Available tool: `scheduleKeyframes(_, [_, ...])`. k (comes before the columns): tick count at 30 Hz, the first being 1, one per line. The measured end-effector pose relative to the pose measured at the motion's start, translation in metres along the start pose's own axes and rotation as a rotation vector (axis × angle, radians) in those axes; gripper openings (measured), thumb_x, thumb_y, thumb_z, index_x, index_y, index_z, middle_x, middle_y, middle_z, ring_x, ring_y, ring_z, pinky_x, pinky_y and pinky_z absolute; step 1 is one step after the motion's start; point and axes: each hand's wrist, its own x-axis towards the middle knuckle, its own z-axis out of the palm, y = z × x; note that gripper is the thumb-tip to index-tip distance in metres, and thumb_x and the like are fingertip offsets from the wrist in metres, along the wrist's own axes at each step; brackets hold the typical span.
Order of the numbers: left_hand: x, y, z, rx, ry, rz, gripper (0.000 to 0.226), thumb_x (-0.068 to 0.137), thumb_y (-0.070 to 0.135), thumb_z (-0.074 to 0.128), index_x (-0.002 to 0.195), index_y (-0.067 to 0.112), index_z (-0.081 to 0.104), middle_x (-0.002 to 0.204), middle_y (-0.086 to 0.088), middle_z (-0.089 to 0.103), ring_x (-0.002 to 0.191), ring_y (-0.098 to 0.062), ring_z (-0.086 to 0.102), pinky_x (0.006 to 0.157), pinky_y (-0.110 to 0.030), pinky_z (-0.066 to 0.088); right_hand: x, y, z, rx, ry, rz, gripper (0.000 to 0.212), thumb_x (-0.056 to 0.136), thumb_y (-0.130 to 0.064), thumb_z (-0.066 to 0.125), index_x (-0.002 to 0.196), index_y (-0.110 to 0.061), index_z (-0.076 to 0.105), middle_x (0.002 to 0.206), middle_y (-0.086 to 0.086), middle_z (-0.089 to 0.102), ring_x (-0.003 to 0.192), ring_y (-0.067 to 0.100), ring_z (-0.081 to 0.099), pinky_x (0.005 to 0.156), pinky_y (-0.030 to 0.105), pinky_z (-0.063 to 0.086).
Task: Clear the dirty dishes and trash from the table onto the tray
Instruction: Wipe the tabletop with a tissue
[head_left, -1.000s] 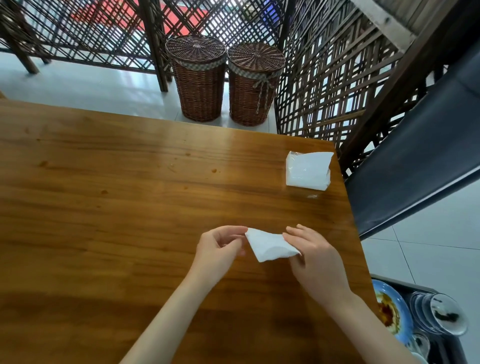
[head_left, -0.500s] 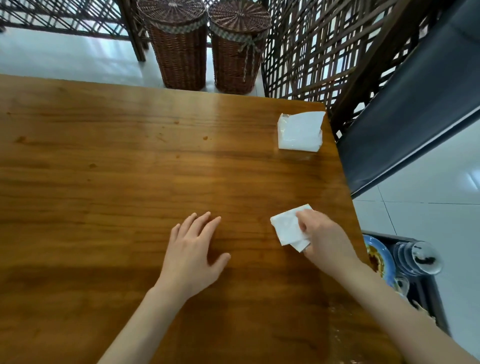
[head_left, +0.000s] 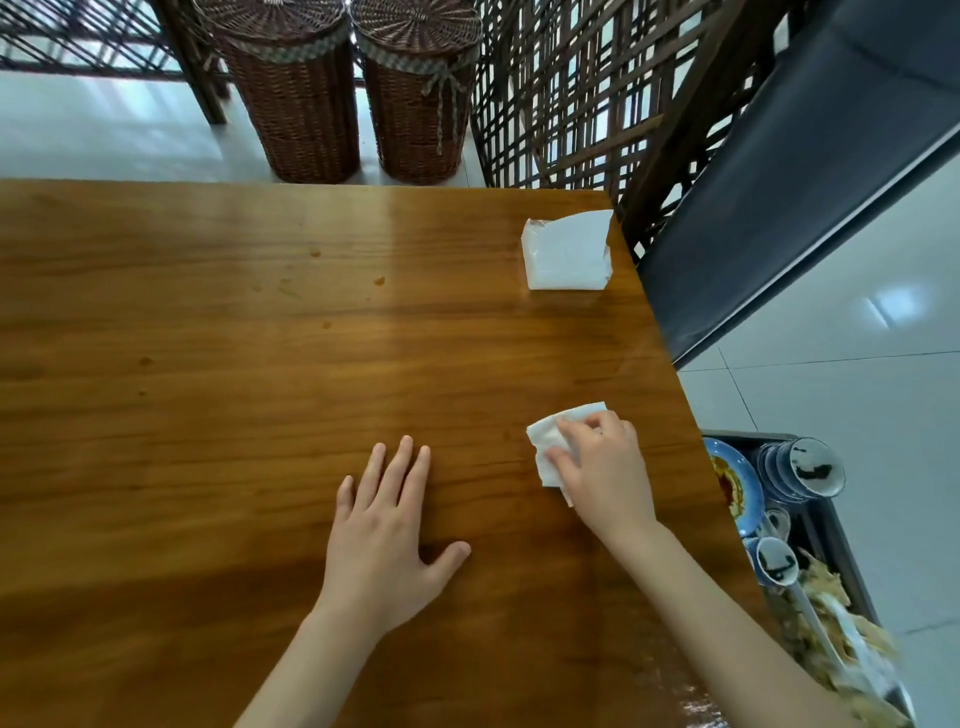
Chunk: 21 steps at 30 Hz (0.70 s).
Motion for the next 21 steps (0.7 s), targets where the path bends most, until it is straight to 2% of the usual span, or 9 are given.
scheduleKeyframes(5, [-0.001,0.0,0.003,0.004,-0.004,0.001,0.099,0.071,0.084,0.028,0.147,0.033,-0.011,0.156,0.009,-0.011,0.136,-0.013,-0.024,0.11,-0.04,-0.01,0.012,-0.015,0.01,0.131,0.057,0.145,0.022,0.091,-0.017,0.058,0.109,-0.01,0.069,0.102,0.006,0.064,0.089,0.012,0.058,0.064,0.01,0.041])
scheduleKeyframes(8, [0.0,-0.001,0.004,-0.002,0.003,-0.004,0.1,0.069,0.086,0.025,0.147,0.035,-0.01,0.156,0.01,-0.009,0.133,-0.011,-0.026,0.11,-0.039,-0.01,0.036,-0.03,0.012,0.176,0.055,0.145,0.022,0.091,-0.014,0.059,0.109,-0.007,0.069,0.104,0.008,0.064,0.092,0.015,0.06,0.068,0.014,0.044])
scheduleKeyframes(12, [0.001,-0.003,0.005,-0.002,0.01,0.007,0.099,0.068,0.087,0.02,0.146,0.036,-0.01,0.156,0.012,-0.009,0.132,-0.01,-0.027,0.109,-0.039,-0.012,0.051,-0.059,0.018,0.197,0.02,0.012,0.021,0.091,-0.014,0.058,0.108,-0.01,0.07,0.1,0.007,0.064,0.084,0.008,0.054,0.065,0.009,0.038])
scheduleKeyframes(17, [0.0,-0.007,0.007,-0.02,0.019,0.03,0.096,0.07,0.085,0.018,0.147,0.035,-0.008,0.156,0.011,-0.01,0.134,-0.011,-0.027,0.109,-0.039,-0.012,0.005,-0.073,0.029,0.156,-0.087,-0.263,0.017,0.091,-0.021,0.059,0.097,-0.012,0.072,0.09,0.003,0.062,0.083,0.01,0.054,0.069,0.019,0.047])
scheduleKeyframes(19, [-0.001,-0.008,0.008,-0.023,0.019,0.038,0.095,0.07,0.085,0.017,0.147,0.035,-0.01,0.156,0.011,-0.012,0.134,-0.012,-0.028,0.11,-0.039,-0.013,-0.005,-0.066,0.026,0.11,-0.106,-0.283,0.018,0.092,-0.024,0.057,0.097,-0.013,0.07,0.09,0.001,0.06,0.082,0.01,0.054,0.069,0.02,0.05])
scheduleKeyframes(21, [-0.001,-0.009,0.009,-0.011,0.018,0.047,0.096,0.07,0.085,0.015,0.146,0.034,-0.013,0.156,0.01,-0.013,0.134,-0.013,-0.029,0.109,-0.039,-0.013,-0.006,-0.051,0.018,0.072,-0.087,-0.225,0.018,0.094,-0.023,0.053,0.097,-0.013,0.068,0.088,0.002,0.059,0.079,0.012,0.055,0.066,0.022,0.049])
